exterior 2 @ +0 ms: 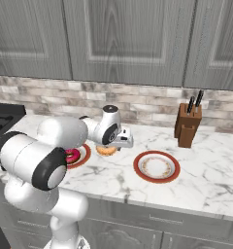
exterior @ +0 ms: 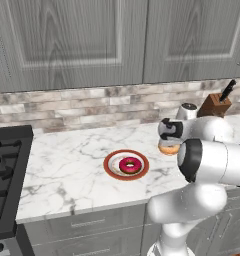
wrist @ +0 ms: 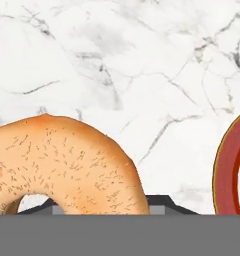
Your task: Place the pastries on the plates.
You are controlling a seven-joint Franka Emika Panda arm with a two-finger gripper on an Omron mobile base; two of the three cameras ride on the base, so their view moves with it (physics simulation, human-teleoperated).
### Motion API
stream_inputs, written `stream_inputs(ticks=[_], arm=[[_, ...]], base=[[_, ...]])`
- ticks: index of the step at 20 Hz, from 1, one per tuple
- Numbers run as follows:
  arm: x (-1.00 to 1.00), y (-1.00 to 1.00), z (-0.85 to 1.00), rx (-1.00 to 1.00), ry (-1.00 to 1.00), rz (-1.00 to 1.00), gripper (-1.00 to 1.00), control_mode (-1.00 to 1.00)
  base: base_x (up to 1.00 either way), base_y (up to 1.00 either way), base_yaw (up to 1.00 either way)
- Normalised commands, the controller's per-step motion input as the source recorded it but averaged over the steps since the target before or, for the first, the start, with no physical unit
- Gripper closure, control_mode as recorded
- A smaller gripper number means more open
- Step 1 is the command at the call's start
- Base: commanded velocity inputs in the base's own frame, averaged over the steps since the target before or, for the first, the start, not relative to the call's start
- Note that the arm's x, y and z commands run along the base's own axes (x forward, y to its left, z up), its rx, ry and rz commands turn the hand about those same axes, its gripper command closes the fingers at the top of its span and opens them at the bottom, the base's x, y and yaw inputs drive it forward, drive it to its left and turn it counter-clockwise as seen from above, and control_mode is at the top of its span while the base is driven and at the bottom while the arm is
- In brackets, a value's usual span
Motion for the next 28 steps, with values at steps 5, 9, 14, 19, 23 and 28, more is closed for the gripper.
stream_inputs(ticks=[5,9,14,19,23,28], arm=[[-0.7,-0.46,0.4,0.0,0.0,-0.11,1.0,-1.0],[-0.4,-0.72,0.22,0.0,0.0,-0.13,1.0,-1.0],[-0.16,-0.9,0.1,0.0,0.0,-0.12,1.0,-1.0],[0.0,-0.99,0.02,0.0,0.0,-0.09,1.0,-1.0],[-0.01,-0.44,0.05,0.0,0.0,-0.03,1.0,-1.0],[0.02,-0.12,-0.01,0.0,0.0,0.0,1.0,-1.0]], base=[[0.0,0.0,0.0],[0.0,0.0,0.0],[0.0,0.0,0.0],[0.0,0.0,0.0],[0.0,0.0,0.0],[0.0,0.0,0.0]])
